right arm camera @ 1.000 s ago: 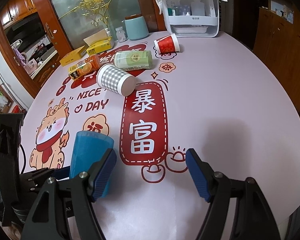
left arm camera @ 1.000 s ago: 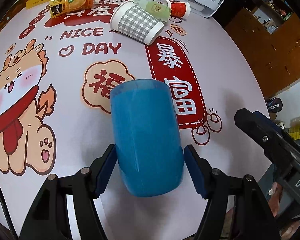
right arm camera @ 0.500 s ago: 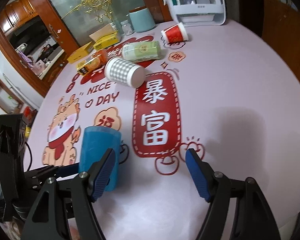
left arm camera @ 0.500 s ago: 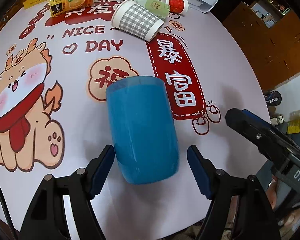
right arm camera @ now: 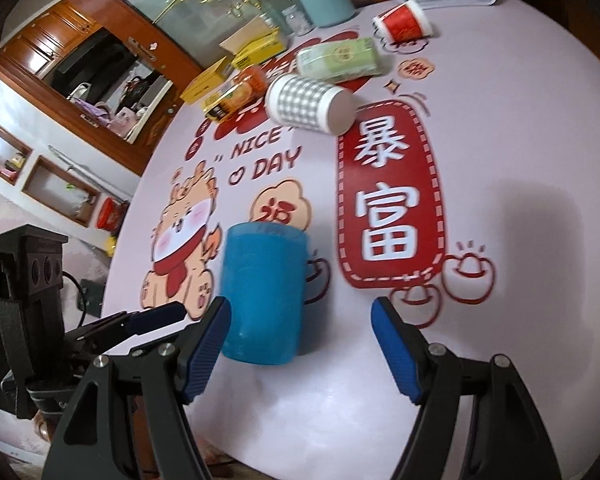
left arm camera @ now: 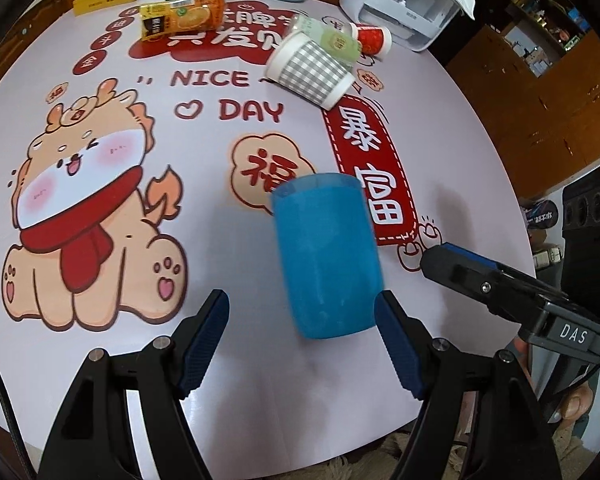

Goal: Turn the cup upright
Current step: 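Lift the blue cup with the left tool and rotate it upright, then grasp the blue cup with the right tool while the left tool holds it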

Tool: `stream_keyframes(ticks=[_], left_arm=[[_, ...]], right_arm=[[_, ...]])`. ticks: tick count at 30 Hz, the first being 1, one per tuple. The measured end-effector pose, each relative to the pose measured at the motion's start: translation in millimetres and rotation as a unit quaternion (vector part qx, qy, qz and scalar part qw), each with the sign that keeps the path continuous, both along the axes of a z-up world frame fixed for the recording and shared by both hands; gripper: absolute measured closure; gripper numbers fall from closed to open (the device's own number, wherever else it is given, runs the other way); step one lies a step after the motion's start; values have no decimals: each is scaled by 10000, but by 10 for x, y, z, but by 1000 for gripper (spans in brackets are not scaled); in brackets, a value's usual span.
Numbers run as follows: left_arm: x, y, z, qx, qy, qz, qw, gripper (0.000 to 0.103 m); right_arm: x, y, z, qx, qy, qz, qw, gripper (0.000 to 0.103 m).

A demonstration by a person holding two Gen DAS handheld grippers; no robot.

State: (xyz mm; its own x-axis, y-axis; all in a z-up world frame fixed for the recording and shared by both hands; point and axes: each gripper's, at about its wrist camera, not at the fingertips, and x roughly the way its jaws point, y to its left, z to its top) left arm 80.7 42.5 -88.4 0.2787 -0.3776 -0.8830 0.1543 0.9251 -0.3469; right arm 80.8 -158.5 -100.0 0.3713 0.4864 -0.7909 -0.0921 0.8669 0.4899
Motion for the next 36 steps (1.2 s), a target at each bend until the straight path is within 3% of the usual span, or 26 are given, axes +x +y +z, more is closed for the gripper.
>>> stream_keyframes(ticks=[10,24,30,33,36], left_arm=[[54,198,63,575,-462,299,9968,29],[110,442,-104,310,-181,522,9980,29],[135,499,-127,269,-165,573,9979,29],[146,515,-139,247,-148,573,9979,29],[155,523,-146,227,-124,582,9980,29]], right_arm=[[144,140,-129,354,298,246,9986,30],[486,457,-491,653,958,855,9896,30],[560,477,-464,870,1004,1046,9856,30],[581,524,-439,642,1007,1229,9852,42],[598,541,-426,593,1030,1340,9838,42]])
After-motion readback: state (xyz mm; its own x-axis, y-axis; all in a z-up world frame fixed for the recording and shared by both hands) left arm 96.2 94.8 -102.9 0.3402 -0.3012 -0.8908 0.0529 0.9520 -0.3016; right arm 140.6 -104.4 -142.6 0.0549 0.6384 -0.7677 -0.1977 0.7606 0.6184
